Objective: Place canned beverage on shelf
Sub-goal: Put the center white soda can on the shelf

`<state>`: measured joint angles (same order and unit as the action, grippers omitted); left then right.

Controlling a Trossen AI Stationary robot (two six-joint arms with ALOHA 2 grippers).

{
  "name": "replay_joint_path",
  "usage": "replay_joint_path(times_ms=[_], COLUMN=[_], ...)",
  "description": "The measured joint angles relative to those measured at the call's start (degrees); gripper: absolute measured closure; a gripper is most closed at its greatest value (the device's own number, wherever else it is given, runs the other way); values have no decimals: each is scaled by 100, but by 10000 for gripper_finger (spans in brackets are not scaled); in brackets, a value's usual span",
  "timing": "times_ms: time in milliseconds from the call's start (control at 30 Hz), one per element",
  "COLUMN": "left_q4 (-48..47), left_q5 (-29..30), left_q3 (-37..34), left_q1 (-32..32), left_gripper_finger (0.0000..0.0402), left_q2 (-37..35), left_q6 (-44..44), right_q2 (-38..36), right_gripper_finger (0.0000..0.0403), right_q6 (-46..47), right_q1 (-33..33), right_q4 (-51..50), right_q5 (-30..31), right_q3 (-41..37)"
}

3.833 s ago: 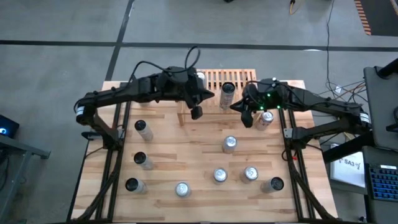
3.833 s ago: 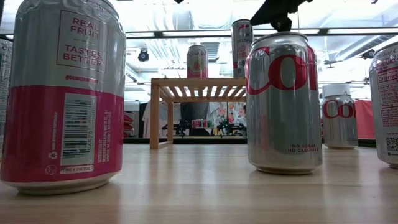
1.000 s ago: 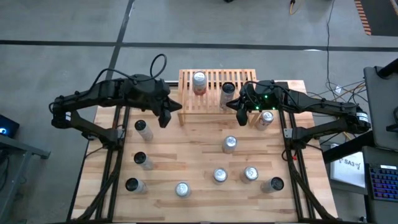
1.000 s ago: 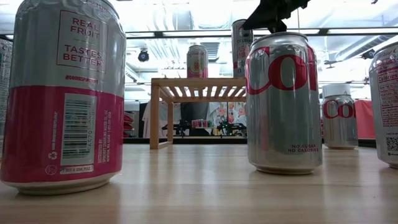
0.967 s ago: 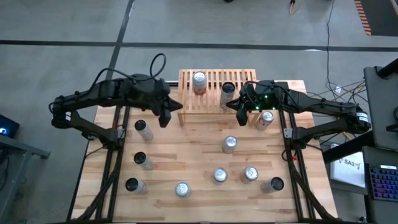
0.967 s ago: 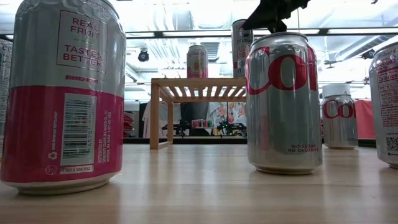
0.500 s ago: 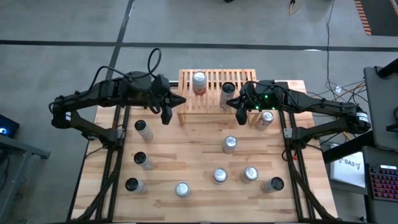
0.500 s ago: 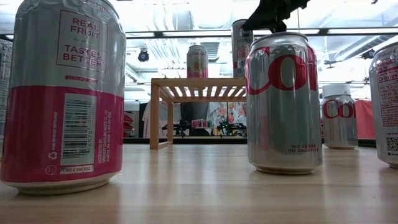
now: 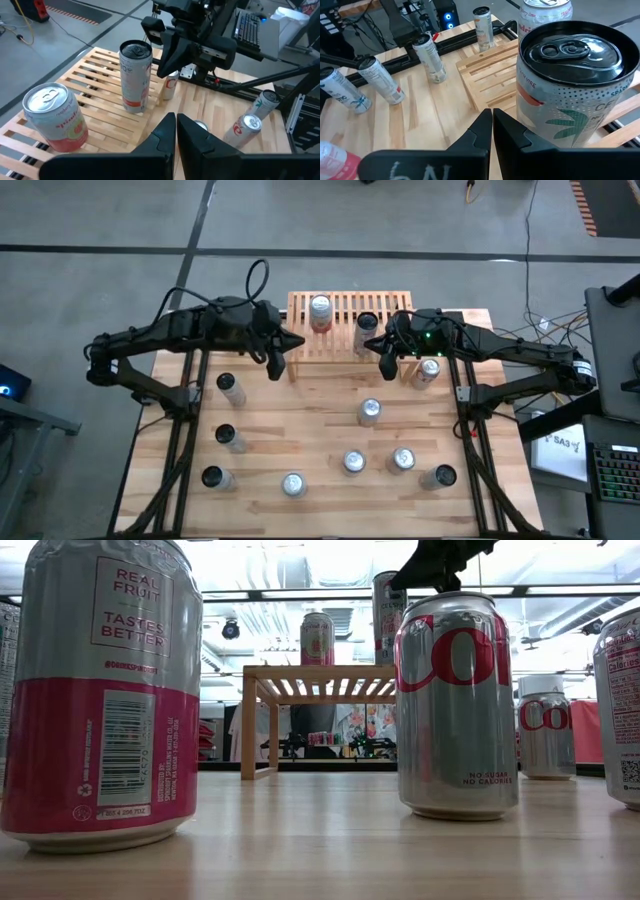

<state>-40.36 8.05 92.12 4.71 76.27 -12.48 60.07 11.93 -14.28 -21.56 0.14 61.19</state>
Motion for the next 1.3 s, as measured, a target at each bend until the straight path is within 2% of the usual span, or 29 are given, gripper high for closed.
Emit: replay_joint_path(times_ms=[933,1300], left_q4=[588,625], left_q5=[-2,48], left_q3=[0,0], left_q1=[0,0], left_gripper_finger=[402,402], left_q2=[55,97], left_q6=[-58,-33], right_q2=[0,0], right_gripper_finger=[394,394], right_q6=[87,-230], right_q1=[0,-224], right_q4=[7,131], right_q5=[-2,194], right_q3=[0,0])
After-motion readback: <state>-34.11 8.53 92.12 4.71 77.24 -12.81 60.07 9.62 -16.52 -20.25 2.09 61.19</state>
